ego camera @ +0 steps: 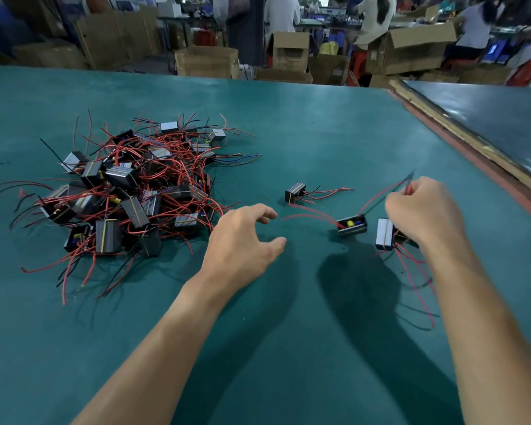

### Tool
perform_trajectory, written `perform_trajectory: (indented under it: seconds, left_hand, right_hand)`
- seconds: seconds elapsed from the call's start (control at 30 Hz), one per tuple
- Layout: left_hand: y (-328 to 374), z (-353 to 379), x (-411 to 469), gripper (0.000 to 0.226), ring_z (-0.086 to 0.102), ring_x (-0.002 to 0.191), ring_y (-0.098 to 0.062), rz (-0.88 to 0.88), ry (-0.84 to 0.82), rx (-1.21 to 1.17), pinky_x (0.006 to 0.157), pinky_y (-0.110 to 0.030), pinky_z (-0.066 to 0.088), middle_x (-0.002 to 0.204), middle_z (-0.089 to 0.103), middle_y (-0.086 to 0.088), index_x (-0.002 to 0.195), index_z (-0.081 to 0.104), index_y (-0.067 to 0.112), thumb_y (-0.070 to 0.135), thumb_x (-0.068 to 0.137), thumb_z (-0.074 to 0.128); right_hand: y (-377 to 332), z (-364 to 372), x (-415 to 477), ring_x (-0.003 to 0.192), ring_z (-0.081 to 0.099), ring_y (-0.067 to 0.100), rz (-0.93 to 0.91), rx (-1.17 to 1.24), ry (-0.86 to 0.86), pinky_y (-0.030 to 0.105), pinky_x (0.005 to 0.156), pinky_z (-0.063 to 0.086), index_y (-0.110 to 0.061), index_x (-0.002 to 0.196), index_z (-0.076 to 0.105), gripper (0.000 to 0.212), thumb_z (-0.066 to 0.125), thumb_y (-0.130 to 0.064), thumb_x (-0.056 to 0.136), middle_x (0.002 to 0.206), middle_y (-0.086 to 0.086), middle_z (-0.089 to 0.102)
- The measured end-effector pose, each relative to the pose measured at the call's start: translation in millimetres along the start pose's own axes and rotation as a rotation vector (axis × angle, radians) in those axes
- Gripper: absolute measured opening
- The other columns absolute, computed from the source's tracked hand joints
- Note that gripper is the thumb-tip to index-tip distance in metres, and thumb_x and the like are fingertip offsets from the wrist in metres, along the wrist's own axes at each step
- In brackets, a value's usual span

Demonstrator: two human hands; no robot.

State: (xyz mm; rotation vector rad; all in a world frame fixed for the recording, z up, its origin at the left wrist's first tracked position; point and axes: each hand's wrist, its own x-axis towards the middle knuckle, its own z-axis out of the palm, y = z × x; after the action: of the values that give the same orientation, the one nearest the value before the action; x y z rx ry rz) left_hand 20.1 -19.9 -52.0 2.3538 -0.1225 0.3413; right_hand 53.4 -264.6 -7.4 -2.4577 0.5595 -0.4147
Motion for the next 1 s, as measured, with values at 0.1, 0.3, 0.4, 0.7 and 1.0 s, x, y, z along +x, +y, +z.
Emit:
perform_trajectory:
  seconds: [0.1,0.3,0.4,0.7,1.0]
  left_hand:
    - [1,0,1,0.030,0.060,0.094,-0.012,-0.036,0.000,-0.041,0.090,-0.032,0.048,0.098,0.068,0.013,0.105,0.069,0.028,0.033,0.076,0.074]
    - [2,0,2,0.016,0.063,0.079,-0.012,-0.083,0.021,-0.144,0.080,-0.033,0.053,0.082,0.069,0.011,0.093,0.069,0.024,0.027,0.077,0.074]
    - [3,1,2,0.010,0.062,0.068,-0.009,-0.098,0.018,-0.142,0.071,-0.028,0.052,0.074,0.067,0.013,0.084,0.067,0.025,0.020,0.076,0.070]
    - [-4,-2,4,0.009,0.058,0.067,-0.013,-0.239,0.107,0.020,0.063,-0.027,0.042,0.064,0.061,0.012,0.070,0.055,0.024,0.022,0.076,0.061]
    - [-2,-11,4,0.006,0.054,0.066,-0.002,-0.240,0.295,0.017,0.062,-0.027,0.035,0.065,0.059,0.013,0.078,0.056,0.024,0.021,0.082,0.059]
  right_hand:
    - [4,-8,4,0.109,0.058,0.037,0.097,0.028,0.057,0.037,0.084,0.041,-0.012,0.115,0.055,0.035,0.059,-0.024,0.083,0.117,0.016,0.063]
    - [-14,7,-17,0.084,0.056,0.029,-0.248,0.181,0.279,0.036,0.085,0.043,-0.014,0.128,0.047,0.048,0.062,-0.016,0.082,0.135,0.013,0.042]
    - [-24,35,-35,0.100,0.061,0.023,-0.559,0.176,-0.068,0.040,0.094,0.048,-0.013,0.124,0.058,0.039,0.061,-0.008,0.085,0.123,0.007,0.057]
    - [-8,59,-23,0.128,0.047,0.022,-0.420,-0.028,-0.369,0.028,0.101,0.033,-0.018,0.134,0.052,0.040,0.057,-0.027,0.096,0.139,0.005,0.049]
    - [-9,55,-22,0.106,0.051,0.021,-0.307,0.018,-0.274,0.028,0.087,0.035,-0.020,0.126,0.057,0.034,0.059,-0.023,0.092,0.120,0.001,0.050]
